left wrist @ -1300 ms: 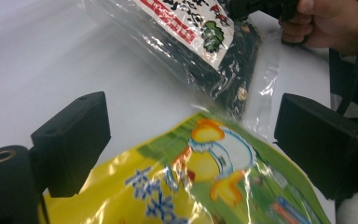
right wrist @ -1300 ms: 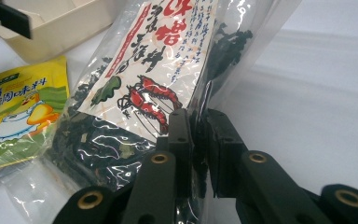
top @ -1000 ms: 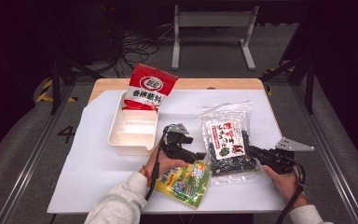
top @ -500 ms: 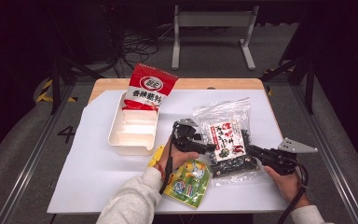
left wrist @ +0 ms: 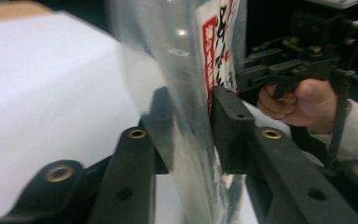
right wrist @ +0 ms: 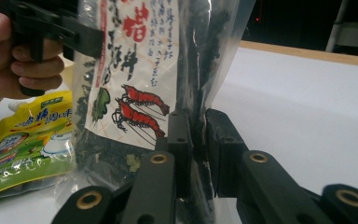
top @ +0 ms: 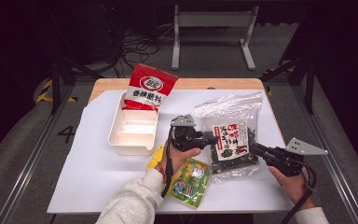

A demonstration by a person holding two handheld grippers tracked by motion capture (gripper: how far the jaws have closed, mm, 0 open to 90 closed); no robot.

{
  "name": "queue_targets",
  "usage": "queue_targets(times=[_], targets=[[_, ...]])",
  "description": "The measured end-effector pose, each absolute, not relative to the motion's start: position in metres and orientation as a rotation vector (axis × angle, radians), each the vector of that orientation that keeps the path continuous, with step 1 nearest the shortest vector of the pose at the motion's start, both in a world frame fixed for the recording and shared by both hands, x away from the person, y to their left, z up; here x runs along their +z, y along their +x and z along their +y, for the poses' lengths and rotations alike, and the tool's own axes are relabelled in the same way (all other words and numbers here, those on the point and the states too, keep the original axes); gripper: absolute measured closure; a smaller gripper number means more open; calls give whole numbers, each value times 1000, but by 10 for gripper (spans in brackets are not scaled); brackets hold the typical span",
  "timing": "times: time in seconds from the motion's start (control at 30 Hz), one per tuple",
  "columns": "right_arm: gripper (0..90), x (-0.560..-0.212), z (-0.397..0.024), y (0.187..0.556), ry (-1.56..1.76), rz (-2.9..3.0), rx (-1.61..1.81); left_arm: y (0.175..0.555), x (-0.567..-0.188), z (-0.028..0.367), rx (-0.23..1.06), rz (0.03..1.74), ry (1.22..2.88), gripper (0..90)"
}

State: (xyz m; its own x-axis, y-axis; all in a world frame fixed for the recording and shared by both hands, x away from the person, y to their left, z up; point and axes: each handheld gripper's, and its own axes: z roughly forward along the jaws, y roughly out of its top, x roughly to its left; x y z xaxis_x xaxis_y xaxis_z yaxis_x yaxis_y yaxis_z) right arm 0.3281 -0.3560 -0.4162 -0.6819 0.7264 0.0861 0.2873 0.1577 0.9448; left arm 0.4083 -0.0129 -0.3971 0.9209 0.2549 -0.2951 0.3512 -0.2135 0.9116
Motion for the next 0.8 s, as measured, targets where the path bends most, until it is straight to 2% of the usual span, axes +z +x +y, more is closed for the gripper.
queue_targets(times=[0.13, 0.47, 0.53, 0.7, 0.73, 0.77, 0.8], targets=[[797, -408, -356, 322, 928, 2023, 1542, 399, -384, -14, -62, 385, 1774, 789], [758, -392, -352, 314, 879, 1937, 1518, 391, -355, -16, 21, 287, 1751, 797], [680, -389, -350, 312, 890, 1906, 1525, 389, -346, -14, 54, 261, 1756, 800], [661, -385, -343, 312, 914, 1880, 1546, 388, -336, -6, 78, 260, 1757, 801], [610, -383, -339, 311, 909, 1872, 1540, 387, -332, 0, 90, 268, 1749, 802], [610, -383, -339, 311, 909, 1872, 1540, 387, -332, 0, 90, 268, 1749, 802], [528, -382, -338, 311, 928, 1859, 1531, 386, -326, 8, 120, 273, 1744, 803]])
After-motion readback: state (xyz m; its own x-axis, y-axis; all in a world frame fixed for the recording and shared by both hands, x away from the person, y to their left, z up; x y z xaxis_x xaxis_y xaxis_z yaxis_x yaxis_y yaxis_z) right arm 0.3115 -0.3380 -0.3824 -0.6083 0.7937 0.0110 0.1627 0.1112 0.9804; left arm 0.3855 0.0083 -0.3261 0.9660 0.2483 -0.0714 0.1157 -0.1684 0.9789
